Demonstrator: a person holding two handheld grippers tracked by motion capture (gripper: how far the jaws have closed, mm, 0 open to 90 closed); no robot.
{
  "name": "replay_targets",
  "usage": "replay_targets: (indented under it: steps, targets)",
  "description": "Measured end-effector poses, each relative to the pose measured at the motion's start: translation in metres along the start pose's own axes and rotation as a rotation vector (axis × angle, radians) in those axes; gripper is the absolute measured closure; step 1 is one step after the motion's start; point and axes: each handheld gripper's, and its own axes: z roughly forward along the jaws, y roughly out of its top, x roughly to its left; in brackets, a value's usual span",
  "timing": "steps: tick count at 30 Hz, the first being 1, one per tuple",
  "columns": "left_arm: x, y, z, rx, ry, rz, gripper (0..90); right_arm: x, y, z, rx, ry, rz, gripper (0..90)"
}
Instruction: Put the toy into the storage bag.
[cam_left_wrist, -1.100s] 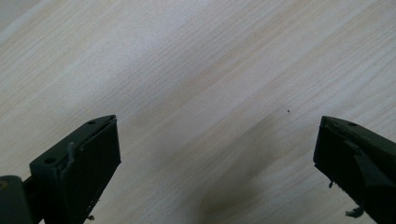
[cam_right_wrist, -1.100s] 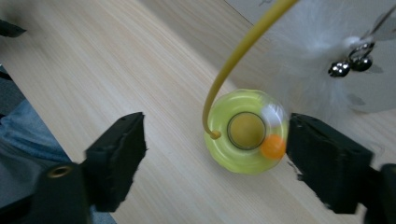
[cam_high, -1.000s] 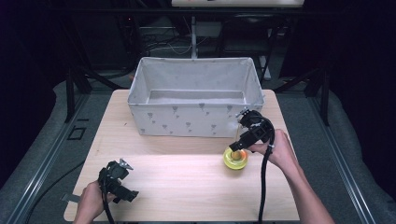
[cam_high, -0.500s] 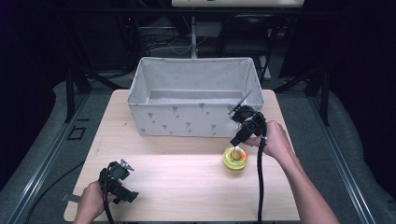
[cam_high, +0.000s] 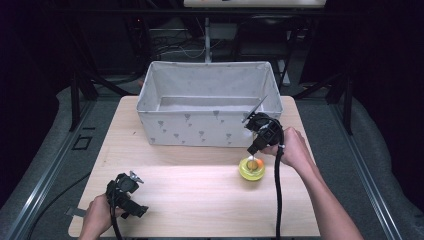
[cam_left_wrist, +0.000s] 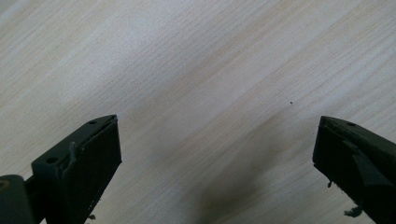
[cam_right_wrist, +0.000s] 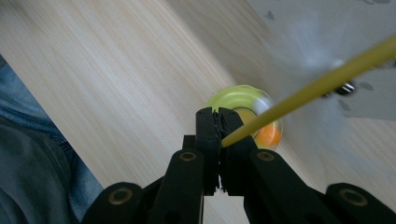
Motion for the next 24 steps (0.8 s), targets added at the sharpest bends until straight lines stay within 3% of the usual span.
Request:
replay_targets:
  steps: [10,24]
  targets:
    - [0.000,0.000,0.001,0.017,0.004,-0.001,1.4,-0.002,-0.002,-0.004,-0.010,0.005,0.003,87.9]
    - [0.000,0.001,0.001,0.011,-0.001,0.004,1.4,0.004,0.006,-0.021,0.058,-0.003,-0.062,87.8]
